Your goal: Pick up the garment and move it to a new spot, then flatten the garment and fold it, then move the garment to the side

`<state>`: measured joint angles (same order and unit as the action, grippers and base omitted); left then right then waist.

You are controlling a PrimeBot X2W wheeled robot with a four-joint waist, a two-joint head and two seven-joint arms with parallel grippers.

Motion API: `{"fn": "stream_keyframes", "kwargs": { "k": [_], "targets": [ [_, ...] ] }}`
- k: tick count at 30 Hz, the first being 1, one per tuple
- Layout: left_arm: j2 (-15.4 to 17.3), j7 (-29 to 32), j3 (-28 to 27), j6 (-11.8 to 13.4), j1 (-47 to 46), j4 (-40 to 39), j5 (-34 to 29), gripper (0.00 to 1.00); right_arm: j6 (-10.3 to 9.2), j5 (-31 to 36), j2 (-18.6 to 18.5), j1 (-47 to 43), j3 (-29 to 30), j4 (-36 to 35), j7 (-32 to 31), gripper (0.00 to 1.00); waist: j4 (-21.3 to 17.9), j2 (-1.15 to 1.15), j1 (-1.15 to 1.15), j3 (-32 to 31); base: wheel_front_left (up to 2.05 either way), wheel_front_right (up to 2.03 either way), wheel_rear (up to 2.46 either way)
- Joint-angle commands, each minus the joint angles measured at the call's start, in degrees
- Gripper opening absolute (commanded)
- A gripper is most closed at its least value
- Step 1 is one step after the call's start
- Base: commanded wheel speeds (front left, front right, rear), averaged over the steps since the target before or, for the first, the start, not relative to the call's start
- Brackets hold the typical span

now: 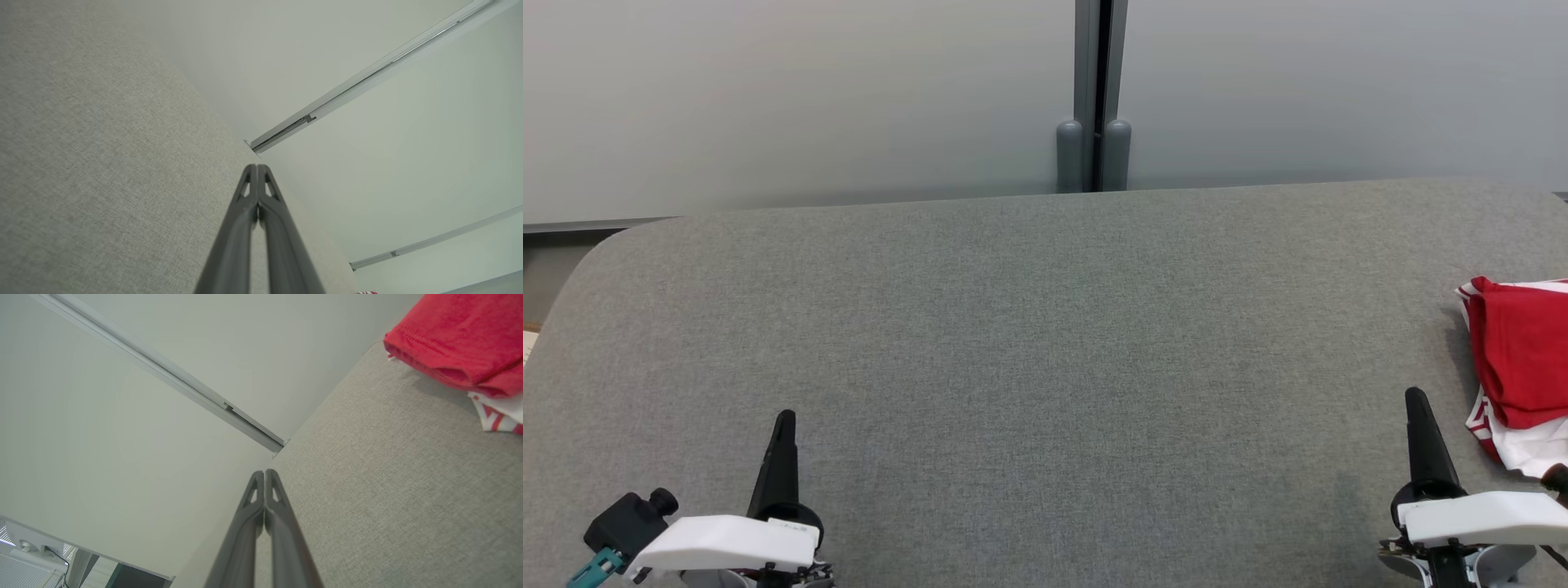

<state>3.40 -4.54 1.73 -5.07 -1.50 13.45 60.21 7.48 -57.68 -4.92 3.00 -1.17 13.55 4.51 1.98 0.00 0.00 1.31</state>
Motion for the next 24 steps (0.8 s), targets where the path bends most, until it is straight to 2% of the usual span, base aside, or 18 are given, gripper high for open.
{"fn": "stream_keyframes", "kwargs": {
  "k": [1, 24],
  "targets": [
    [0.55, 0.37, -0.59, -0.54, -1.56, -0.52, 1.57, 0.00, 0.02, -1.81, -0.14, 1.48, 0.37, -0.52, -0.51, 0.00, -0.04, 0.00, 0.00, -0.02, 0.00, 0.00, 0.00],
    [0.63, 4.04, -3.02, -1.30, -3.02, -0.15, 13.88, 0.00, 0.02, -14.86, 0.33, 2.21, 2.78, -0.20, -4.21, 0.00, -0.64, 0.00, 0.00, -0.37, 0.00, 0.00, 0.00]
  ]
}}
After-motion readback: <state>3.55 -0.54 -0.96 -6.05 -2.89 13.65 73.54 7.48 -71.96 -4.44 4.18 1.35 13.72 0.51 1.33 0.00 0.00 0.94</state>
